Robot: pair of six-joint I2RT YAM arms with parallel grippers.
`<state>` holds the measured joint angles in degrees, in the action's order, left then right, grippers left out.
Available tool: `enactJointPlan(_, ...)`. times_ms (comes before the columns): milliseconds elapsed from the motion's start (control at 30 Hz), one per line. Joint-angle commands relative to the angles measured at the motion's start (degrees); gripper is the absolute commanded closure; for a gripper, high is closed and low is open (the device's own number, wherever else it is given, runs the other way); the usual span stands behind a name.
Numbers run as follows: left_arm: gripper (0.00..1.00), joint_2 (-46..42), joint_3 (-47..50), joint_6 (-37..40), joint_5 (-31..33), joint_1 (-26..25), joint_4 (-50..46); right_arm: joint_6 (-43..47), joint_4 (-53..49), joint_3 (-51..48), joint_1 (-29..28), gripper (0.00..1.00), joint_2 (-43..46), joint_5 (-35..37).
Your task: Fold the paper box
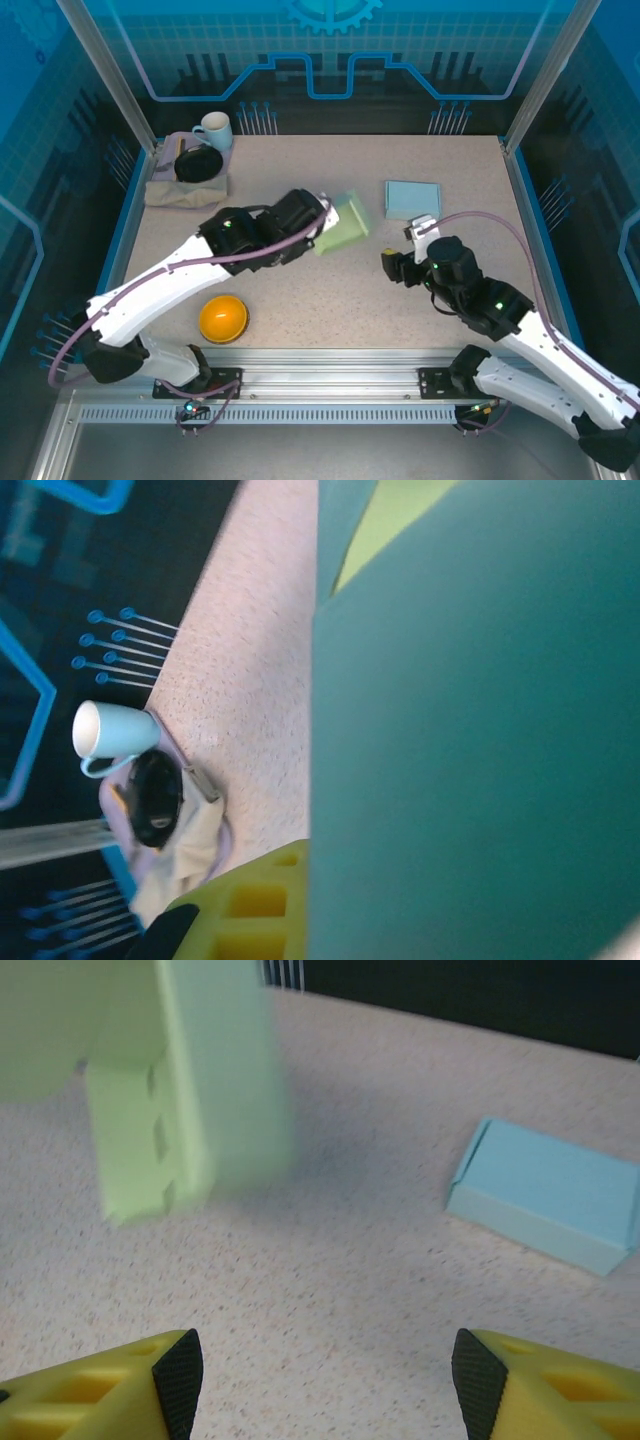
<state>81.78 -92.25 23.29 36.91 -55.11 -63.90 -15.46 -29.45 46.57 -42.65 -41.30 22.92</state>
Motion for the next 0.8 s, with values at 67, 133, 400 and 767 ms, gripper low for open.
enactJointPlan(67, 0.96, 9.6, -6.8, 12.1, 2.2, -2.7, -17.9, 1.1, -4.8, 2.5, 1.3, 0.31, 2.8, 3.8)
enactJointPlan(133, 0.95, 11.8, -6.5, 13.6, 1.3, -4.4, -17.3, 0.6, -5.6, 2.2, 1.6, 0.31, 3.4, 4.1)
enactJointPlan(400, 0.92, 24.5, -7.1, 16.1, 0.8, -4.9, -13.5, -2.9, -7.7, -1.0, 2.0, 0.31, 5.7, 3.8)
enactJointPlan(767, 0.33, 32.2, -20.4, 11.1, -4.4, 2.7, -8.3, -4.3, -9.0, -3.6, 2.6, 0.30, 6.1, 3.1)
